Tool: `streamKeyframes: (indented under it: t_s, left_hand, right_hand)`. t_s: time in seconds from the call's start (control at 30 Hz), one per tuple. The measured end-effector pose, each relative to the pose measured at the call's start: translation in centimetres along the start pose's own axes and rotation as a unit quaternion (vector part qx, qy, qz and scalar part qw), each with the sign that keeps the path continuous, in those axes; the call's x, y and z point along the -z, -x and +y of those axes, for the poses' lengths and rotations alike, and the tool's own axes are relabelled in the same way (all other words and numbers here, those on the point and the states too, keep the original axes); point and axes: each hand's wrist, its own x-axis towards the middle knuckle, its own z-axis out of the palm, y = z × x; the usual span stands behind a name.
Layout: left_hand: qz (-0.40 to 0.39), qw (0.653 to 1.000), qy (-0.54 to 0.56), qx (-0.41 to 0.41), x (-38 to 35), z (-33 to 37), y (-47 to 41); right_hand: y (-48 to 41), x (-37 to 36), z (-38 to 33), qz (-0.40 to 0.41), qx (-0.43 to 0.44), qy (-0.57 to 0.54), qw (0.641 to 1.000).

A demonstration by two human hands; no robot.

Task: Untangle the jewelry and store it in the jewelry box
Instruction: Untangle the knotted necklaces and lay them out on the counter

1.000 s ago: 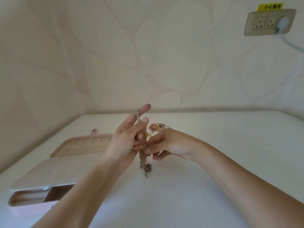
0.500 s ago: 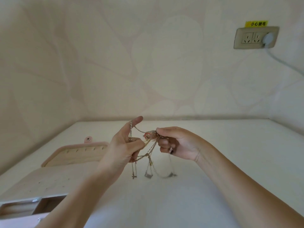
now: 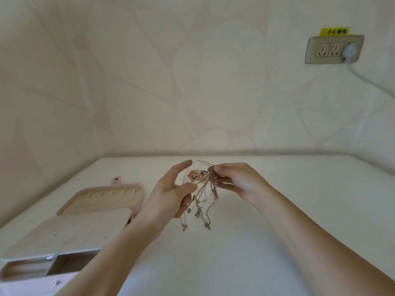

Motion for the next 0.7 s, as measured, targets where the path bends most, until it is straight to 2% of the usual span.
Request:
streamKeyframes:
  t_s: [0.07,0.13,0.2,0.3,0.47,0.53,0.57,0.63,0.7]
  left_hand:
    - [0.023,0.999,0.017,0.018,0.3,0.0,-0.2]
    - [0.041,0.998,0.008,0.036,0.6,-0.3,-0.4]
    - [0.063,0.996,-0.020,0.057,0.7,-0.8,-0.7]
    - [0.097,0.989,-0.092,0.066,0.7,-1.7,-1.0]
    - [0.140,0.947,-0.288,-0.003,0.7,-2.5,-0.9]
    - [0.121,0.943,-0.308,-0.029,0.3,-2.2,-0.6]
    - [0.103,0.952,-0.284,-0.040,0.1,-2.0,-0.5]
    - [0.061,0.984,-0.165,-0.037,-0.4,-1.4,-0.3]
    - [0.036,0.997,-0.061,-0.022,-0.6,-1.1,-0.1]
  right_hand:
    - [0.1,0.2,0.0,0.064,0.080,0.131,0.986]
    - [0.1,0.4,-0.1,0.080,0.120,0.163,0.976]
    - [0.2,0.4,-0.3,0.042,0.114,0.136,0.983]
    - [0.3,0.2,-0.5,-0.049,0.053,0.036,0.997]
    - [0.7,-0.3,-1.1,-0.160,0.000,-0.032,0.987]
    - [1.0,-0.5,-1.3,-0.192,0.003,-0.034,0.981]
    - [1.1,-0.6,-1.3,-0.205,0.009,-0.022,0.979]
    - [1.3,-0.7,-1.3,-0.223,0.022,0.018,0.974]
    - [1.5,-0.8,-1.3,-0.233,0.030,0.043,0.971]
